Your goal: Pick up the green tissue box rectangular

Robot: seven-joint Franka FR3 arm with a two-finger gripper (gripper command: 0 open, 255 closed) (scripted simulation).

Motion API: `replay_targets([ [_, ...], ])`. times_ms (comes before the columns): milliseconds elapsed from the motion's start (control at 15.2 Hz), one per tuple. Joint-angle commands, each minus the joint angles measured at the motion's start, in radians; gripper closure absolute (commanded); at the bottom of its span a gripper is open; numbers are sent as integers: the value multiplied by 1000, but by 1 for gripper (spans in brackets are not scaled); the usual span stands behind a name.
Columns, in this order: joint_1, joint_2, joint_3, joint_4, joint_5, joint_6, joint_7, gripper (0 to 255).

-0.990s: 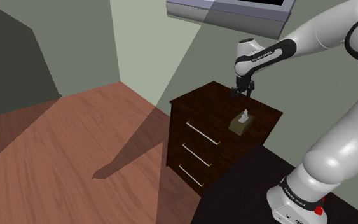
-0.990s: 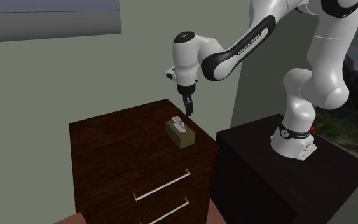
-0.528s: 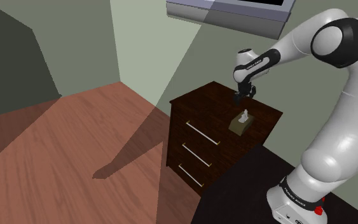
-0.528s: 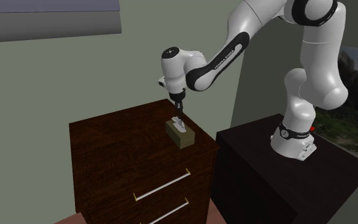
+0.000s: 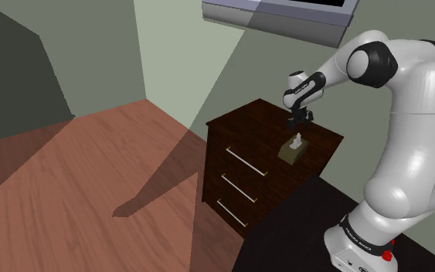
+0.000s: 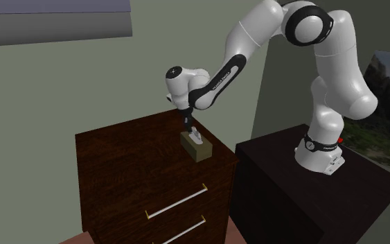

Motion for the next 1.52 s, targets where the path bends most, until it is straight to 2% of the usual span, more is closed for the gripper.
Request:
replay_targets([
  [0, -7, 33, -1, 17, 2, 14, 3, 0],
  [462, -12, 89, 2, 20, 2, 64, 19, 0],
  [528, -12, 89, 2, 20, 3, 64, 19, 255],
  [1122, -12, 89, 2, 20, 2, 64, 19, 255],
  [1452, -7, 38, -1, 17, 2, 19, 4, 255],
])
